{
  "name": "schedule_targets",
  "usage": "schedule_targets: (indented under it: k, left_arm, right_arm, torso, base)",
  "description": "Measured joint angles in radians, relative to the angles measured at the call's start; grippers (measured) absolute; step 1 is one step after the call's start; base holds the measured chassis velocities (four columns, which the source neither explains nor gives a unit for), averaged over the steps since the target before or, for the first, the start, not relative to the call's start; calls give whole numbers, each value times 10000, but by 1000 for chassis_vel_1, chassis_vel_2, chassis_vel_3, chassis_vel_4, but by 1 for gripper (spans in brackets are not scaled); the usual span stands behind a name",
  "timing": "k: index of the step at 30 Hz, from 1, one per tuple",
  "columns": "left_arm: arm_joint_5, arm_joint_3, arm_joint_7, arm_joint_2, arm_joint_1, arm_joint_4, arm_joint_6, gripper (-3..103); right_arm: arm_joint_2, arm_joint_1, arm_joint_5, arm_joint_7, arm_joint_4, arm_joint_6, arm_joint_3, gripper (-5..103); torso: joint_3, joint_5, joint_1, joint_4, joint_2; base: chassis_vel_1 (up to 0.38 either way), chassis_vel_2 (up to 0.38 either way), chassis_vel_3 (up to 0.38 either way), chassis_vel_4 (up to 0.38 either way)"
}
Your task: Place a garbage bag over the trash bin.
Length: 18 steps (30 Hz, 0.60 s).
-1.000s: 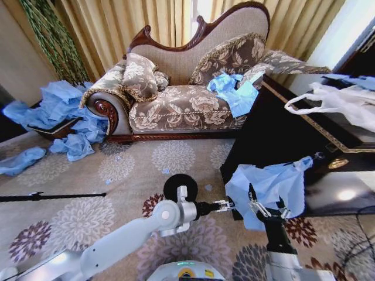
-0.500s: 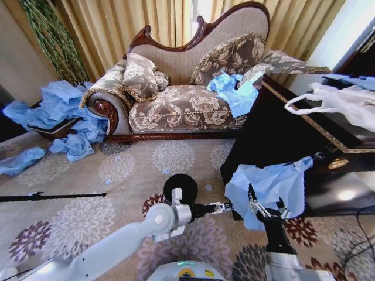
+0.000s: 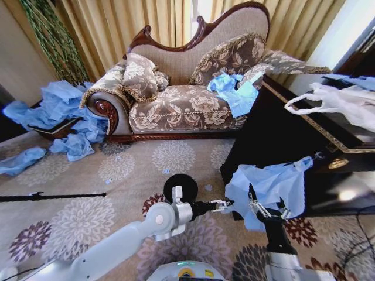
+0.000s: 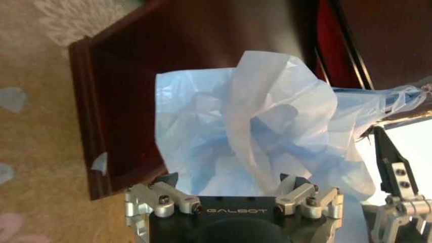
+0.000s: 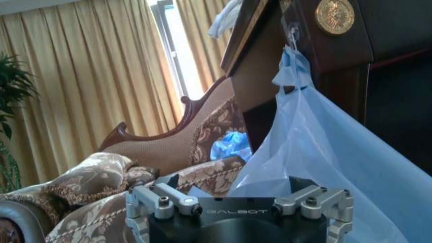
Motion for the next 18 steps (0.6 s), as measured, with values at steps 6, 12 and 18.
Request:
schedule_targets:
  k: [6,12,18]
  left_arm:
    - [-30,464,13,-596,-621,436,-124,98]
    - [-12,786,14,-1071,-998,834,-239,91]
    - [21,946,-13,-1127,-1002,991,-342,72]
  right_arm:
    - [-69,12,83,50,-27,0,81,100]
    - [-112,32,139,83,-43,-7,114,100]
    - [-118,44,159,96,-54,-13,120,100]
  torso:
    - [0,0,0,0,0]
    - [0,1,0,-1,0]
    - [0,0,0,1,0]
  base:
    - [0,0,0,0]
    - [0,0,0,0]
    - [0,0,0,0]
